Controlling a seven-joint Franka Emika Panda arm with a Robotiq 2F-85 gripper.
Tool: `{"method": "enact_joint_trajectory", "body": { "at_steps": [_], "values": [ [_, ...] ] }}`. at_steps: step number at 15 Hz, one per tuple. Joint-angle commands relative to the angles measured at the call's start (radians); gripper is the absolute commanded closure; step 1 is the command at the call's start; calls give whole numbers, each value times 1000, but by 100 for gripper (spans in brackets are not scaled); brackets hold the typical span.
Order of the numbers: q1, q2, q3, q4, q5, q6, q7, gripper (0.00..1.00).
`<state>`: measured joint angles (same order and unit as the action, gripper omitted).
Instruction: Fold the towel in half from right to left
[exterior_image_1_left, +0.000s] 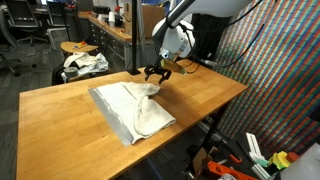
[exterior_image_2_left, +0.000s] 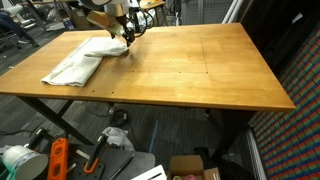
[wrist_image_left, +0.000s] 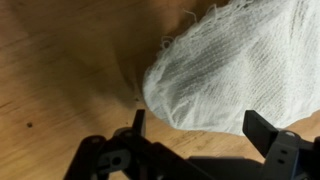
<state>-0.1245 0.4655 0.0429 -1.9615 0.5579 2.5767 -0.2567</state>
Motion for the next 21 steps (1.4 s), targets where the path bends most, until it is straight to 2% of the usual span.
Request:
{"method": "enact_joint_trajectory", "body": {
  "at_steps": [1, 6, 10, 11, 13, 18, 20, 21],
  "values": [
    [-23, 21, 3, 32, -59, -25, 47, 0],
    [-47, 34, 36, 32, -67, -110, 19, 0],
    [-44, 50, 54, 36, -60, -124, 15, 2],
    [-45, 52, 58, 38, -58, -127, 13, 27],
    [-45, 53, 59, 38, -54, -119, 15, 29],
    [-49, 59, 60, 42, -47, -109, 19, 68],
    [-51, 64, 60, 46, -46, -110, 20, 82],
    [-51, 67, 60, 48, -46, -108, 22, 85]
  ]
}}
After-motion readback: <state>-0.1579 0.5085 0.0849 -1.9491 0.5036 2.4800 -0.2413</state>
